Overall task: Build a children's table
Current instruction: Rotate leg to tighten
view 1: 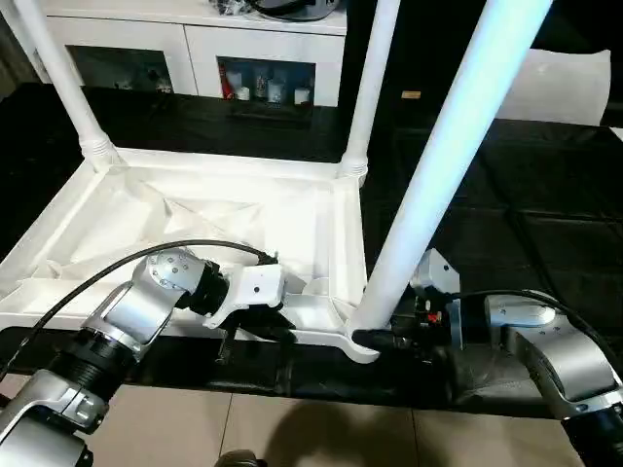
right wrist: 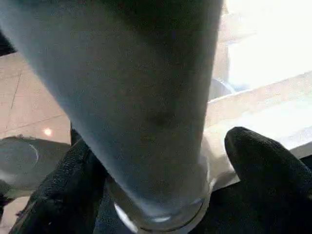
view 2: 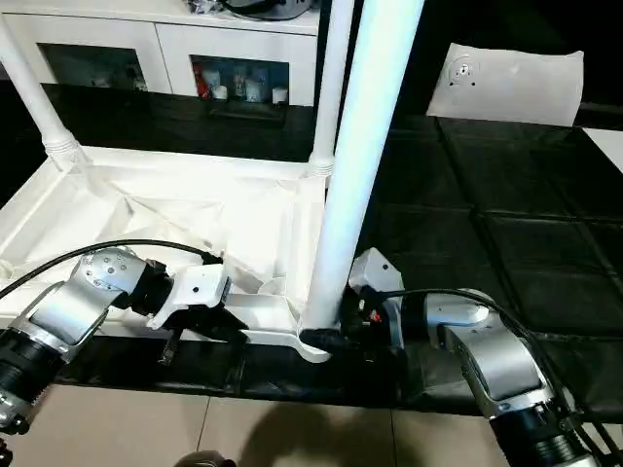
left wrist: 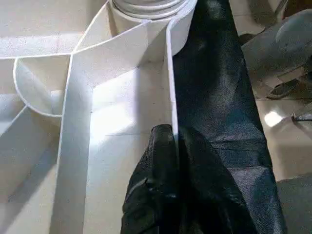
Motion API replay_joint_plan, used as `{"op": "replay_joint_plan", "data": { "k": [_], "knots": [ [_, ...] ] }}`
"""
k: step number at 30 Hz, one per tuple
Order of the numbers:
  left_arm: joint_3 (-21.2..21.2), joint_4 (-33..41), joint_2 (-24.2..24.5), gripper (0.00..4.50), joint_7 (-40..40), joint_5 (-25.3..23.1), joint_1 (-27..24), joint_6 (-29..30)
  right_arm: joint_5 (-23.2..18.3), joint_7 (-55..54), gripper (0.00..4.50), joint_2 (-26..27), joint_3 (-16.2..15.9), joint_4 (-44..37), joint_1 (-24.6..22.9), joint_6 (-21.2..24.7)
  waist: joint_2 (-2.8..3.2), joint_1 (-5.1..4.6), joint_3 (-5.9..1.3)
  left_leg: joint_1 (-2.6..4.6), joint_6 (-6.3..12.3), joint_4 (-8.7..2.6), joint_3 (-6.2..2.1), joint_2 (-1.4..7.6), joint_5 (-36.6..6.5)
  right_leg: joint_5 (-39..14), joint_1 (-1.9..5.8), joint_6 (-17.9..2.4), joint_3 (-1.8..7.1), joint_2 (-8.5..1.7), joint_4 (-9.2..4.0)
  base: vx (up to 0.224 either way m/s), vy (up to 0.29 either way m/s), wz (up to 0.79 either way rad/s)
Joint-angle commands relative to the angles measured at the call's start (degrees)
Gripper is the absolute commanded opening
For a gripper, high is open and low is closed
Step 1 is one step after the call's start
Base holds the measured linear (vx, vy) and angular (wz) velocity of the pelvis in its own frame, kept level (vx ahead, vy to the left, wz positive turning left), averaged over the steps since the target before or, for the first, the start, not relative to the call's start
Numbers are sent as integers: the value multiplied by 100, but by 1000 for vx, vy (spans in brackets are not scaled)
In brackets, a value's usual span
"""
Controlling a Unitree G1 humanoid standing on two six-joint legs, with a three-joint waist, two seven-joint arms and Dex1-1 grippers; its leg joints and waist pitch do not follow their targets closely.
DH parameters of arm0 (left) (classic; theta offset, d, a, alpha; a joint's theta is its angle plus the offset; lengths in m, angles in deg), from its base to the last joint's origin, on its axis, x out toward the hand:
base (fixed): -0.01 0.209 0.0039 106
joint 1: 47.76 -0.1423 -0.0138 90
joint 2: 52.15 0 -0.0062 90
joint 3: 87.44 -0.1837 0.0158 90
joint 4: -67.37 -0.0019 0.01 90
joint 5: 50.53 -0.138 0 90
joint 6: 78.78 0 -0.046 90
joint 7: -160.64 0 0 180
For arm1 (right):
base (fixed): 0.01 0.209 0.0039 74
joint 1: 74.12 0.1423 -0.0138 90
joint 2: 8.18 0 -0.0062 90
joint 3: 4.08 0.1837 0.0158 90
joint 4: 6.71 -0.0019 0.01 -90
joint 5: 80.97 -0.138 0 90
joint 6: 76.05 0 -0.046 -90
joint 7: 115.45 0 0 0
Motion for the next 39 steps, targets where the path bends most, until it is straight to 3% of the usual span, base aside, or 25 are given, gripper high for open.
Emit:
{"op": "replay_joint_plan", "data": {
  "k": [1,10,18,21,22,26,28,32,33,39],
  "knots": [
    [-198,61,-33,0,290,-89,124,-183,130,54,356,-120,-51,51,66,-89,-19,-31,-364,15,439,-343,-174,505,-218,-409,273,-859,416,-791,-393,0,0,0],
    [-201,-82,13,0,287,-132,169,-294,173,123,287,-165,-162,61,38,-177,2,-17,-365,22,412,-339,-176,508,-287,-489,269,-856,414,-790,-404,0,0,0],
    [-178,-149,9,0,288,-116,182,-325,148,57,276,-41,-226,94,46,-136,3,-23,-362,15,387,-334,-174,498,-338,-541,276,-877,415,-795,-410,0,0,0],
    [-81,-139,-39,0,196,-27,148,-184,106,32,276,-5,-252,26,-51,-46,-15,-24,-362,14,380,-335,-169,497,-324,-600,277,-846,414,-786,-415,0,0,0],
    [-17,-105,-83,0,109,30,118,-60,37,-50,276,61,-222,-30,-98,83,8,-27,-364,17,378,-340,-174,506,-301,-564,276,-855,414,-783,-404,0,0,0],
    [120,-4,-204,0,-198,96,55,297,-82,-317,276,268,-140,-115,-216,301,10,-44,-349,24,332,-350,-178,509,-407,-724,270,-881,417,-803,-431,0,0,0],
    [462,205,-602,0,-923,299,-4,1106,-39,-1194,276,808,48,-113,-372,591,0,-70,-321,46,225,-362,-178,517,-590,-1078,235,-898,413,-810,-468,0,0,0],
    [742,309,-1239,0,-1819,394,15,1703,2,-2263,275,1599,256,9,-380,968,3,-140,-303,54,46,-394,-212,502,-800,-1738,220,-780,404,-812,-536,0,0,0],
    [812,304,-1476,0,-2165,351,45,1864,-20,-2631,275,1906,360,79,-295,1168,31,-171,-315,53,31,-398,-223,507,-795,-1654,222,-795,411,-819,-524,0,0,0],
    [1047,165,-2290,0,-3325,112,261,2339,75,-3730,275,2806,614,568,191,1481,6,-315,-328,21,47,-364,-192,462,-673,-1368,230,-895,438,-816,-526,0,0,0]
  ]
}}
